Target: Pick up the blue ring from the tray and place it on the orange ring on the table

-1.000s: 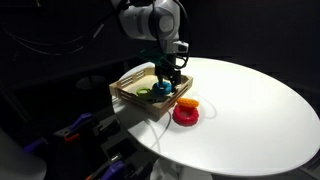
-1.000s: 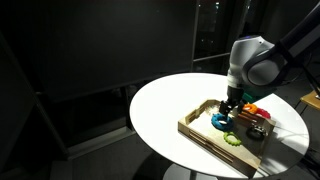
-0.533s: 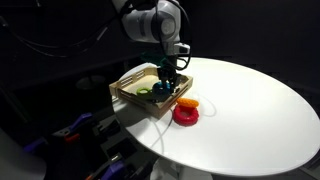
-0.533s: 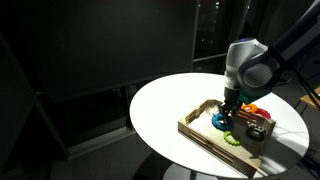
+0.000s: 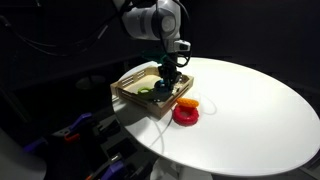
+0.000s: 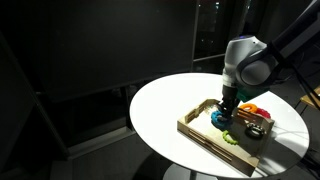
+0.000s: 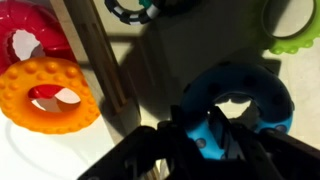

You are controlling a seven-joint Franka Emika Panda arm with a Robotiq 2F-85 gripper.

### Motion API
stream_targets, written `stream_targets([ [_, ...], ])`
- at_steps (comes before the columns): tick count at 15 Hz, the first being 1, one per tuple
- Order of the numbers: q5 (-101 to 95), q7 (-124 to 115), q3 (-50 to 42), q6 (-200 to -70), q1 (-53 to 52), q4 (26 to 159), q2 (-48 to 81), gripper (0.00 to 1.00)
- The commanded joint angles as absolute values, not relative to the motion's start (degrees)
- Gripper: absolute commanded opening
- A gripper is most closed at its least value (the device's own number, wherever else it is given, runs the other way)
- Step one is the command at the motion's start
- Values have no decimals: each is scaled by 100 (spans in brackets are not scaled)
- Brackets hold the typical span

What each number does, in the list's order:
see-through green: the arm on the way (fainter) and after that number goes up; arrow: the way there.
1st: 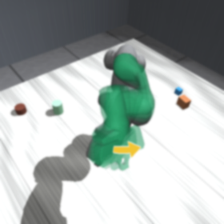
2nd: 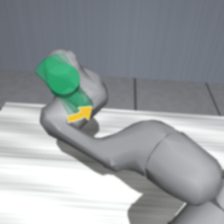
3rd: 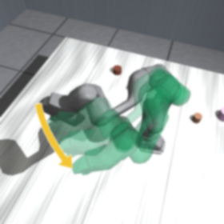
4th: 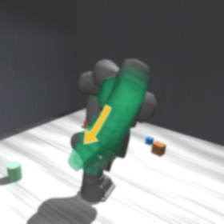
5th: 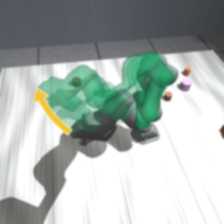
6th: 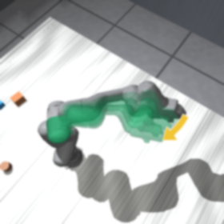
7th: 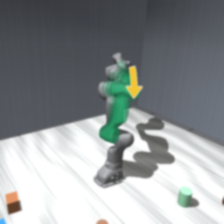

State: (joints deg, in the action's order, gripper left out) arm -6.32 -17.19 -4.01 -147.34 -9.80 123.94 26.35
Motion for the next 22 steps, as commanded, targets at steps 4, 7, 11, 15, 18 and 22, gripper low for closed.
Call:
stream_targets([
  [4, -514, -1552, -274, -14138, -826, 12422, 1874, 10],
  [7, -615, -1601, -333, -13681, -741, 12359, 1592, 10],
  [11, -765, -1695, -445, -13305, -523, 12318, 1357, 10],
  [15, -949, -1780, -594, -13116, -281, 12278, 1311, 10],
  [18, -1074, -1814, -710, -13055, -130, 12275, 1342, 10],
  [22, -1168, -1828, -842, -12990, 39, 12293, 1397, 10],
])
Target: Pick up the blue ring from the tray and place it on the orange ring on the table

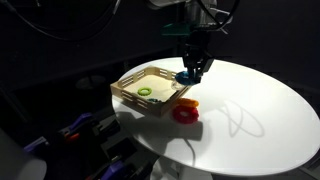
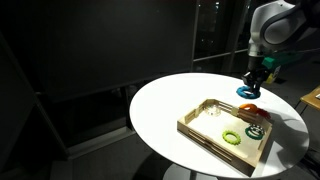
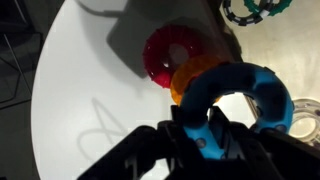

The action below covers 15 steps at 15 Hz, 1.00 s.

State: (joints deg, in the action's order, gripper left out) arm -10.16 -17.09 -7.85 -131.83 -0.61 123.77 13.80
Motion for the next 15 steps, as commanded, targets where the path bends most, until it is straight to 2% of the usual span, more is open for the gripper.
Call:
stream_targets([
  [1, -1179, -1832, -869, -12973, 74, 12291, 1426, 10],
  [15, -1108, -1882, -954, -12948, 98, 12134, 2059, 10],
])
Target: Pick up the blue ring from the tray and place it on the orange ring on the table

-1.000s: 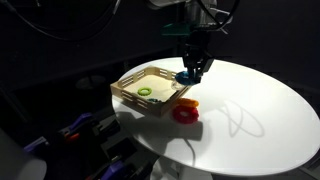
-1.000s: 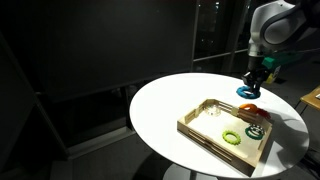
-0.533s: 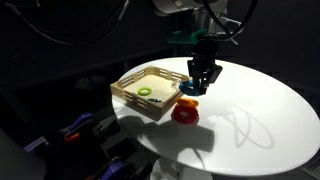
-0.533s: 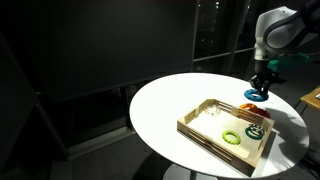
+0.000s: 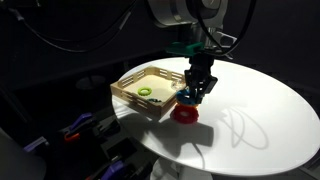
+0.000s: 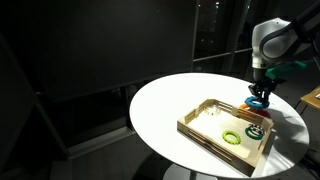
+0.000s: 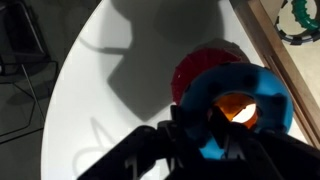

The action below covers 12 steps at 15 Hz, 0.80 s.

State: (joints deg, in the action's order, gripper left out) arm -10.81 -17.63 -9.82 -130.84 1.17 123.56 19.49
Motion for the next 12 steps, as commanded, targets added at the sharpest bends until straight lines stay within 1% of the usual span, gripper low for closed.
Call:
stream_targets([
  [1, -1105, -1881, -948, -12942, 90, 12114, 2081, 10],
  [4, -1118, -1892, -938, -12936, 53, 12062, 2152, 10],
  [5, -1123, -1895, -936, -12929, 41, 12048, 2179, 12],
  [6, -1122, -1891, -932, -12924, 35, 12039, 2200, 54],
  [9, -1130, -1893, -935, -12913, 8, 12023, 2237, 73],
  [11, -1131, -1889, -938, -12903, -5, 12023, 2227, 90],
  [12, -1133, -1883, -938, -12899, -11, 12028, 2208, 96],
])
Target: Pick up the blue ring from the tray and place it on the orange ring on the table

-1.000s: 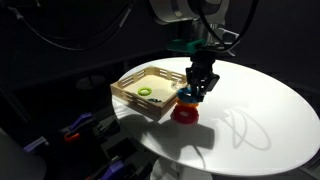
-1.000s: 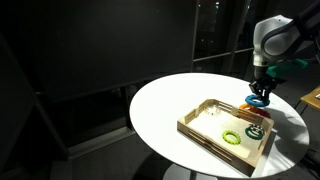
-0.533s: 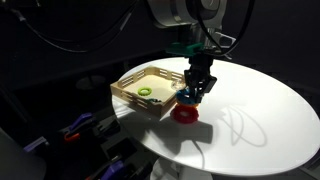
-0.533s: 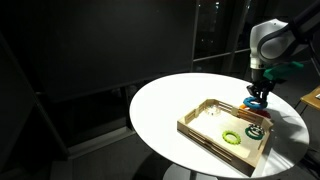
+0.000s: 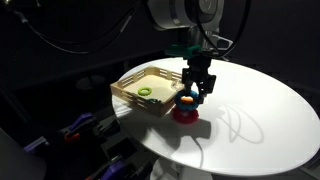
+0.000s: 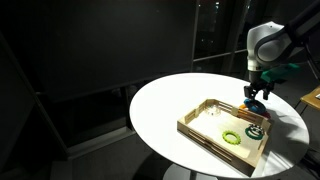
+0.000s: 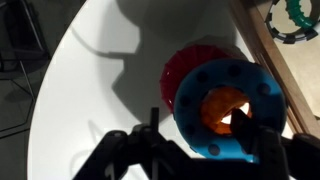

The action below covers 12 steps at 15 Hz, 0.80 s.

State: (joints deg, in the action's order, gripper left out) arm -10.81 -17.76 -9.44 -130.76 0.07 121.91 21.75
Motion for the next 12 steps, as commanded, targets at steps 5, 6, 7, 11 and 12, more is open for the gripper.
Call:
stream_targets([
  [5, -1144, -1830, -934, -12847, -22, 12063, 2030, 100],
  [6, -1144, -1815, -930, -12814, -23, 12073, 1967, 100],
  [7, -1144, -1799, -924, -12790, -22, 12083, 1911, 100],
  [11, -1090, -1650, -850, -12618, 6, 12149, 1570, 100],
  [12, -1088, -1631, -829, -12563, 11, 12158, 1492, 100],
])
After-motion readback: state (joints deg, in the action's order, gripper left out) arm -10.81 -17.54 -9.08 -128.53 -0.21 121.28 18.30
